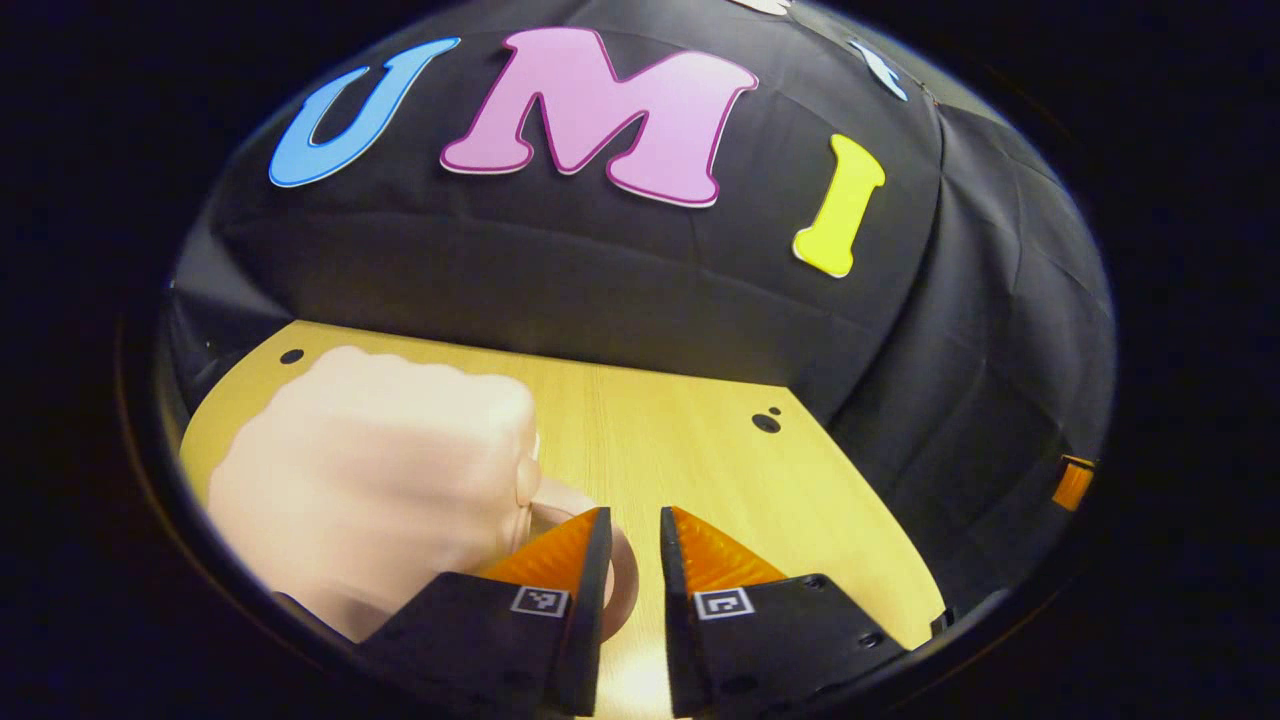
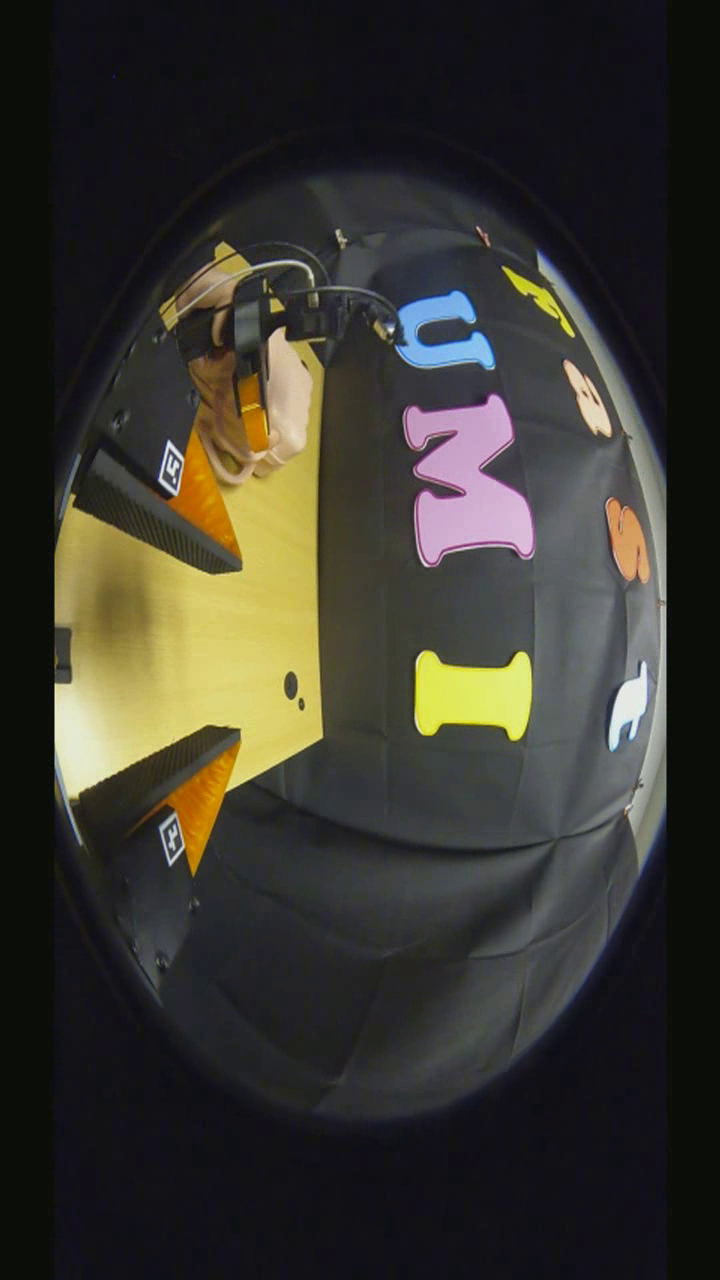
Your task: First open the suitcase, pack the skin care products into it, and then close the suitcase.
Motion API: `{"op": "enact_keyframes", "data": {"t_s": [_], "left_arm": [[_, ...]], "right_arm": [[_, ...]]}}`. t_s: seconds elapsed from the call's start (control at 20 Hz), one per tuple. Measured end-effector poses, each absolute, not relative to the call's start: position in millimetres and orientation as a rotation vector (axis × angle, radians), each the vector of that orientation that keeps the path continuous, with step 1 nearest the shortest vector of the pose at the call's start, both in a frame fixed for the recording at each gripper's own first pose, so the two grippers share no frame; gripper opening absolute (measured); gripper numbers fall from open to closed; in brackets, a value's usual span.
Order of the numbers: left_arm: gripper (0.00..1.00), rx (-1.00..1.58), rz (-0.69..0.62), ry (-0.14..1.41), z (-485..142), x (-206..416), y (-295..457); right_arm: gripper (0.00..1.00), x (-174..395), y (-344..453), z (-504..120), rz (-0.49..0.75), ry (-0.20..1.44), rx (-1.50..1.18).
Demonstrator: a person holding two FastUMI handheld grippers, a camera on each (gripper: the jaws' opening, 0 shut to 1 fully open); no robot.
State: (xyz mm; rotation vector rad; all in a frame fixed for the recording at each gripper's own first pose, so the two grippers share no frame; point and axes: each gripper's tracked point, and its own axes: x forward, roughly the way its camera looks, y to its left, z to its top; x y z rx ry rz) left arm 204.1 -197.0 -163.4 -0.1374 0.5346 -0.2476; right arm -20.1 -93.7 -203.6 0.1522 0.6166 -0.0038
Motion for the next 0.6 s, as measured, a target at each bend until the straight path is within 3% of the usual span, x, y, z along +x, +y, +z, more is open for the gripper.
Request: {"op": "enact_keyframes", "data": {"t_s": [0.05,0.1,0.15,0.2,0.25,0.6], "left_arm": [[0.34,-0.136,-0.260,0.498,-142,204,-196],[0.57,-0.132,-0.268,0.464,-120,199,-193],[0.64,-0.125,-0.268,0.426,-95,193,-187],[0.85,-0.107,-0.261,0.381,-72,187,-179],[0.97,-0.088,-0.261,0.340,-45,178,-171],[0.96,0.004,-0.131,0.134,82,111,-83]], "right_arm": [[0.98,-17,-89,-197,-0.002,0.603,0.155],[0.98,-14,-83,-190,0.000,0.584,0.155],[0.98,-12,-77,-181,-0.001,0.565,0.155],[0.98,-10,-71,-171,0.001,0.547,0.159],[0.98,-7,-63,-160,0.004,0.528,0.163],[0.97,9,-9,-56,0.004,0.315,0.099]]}}
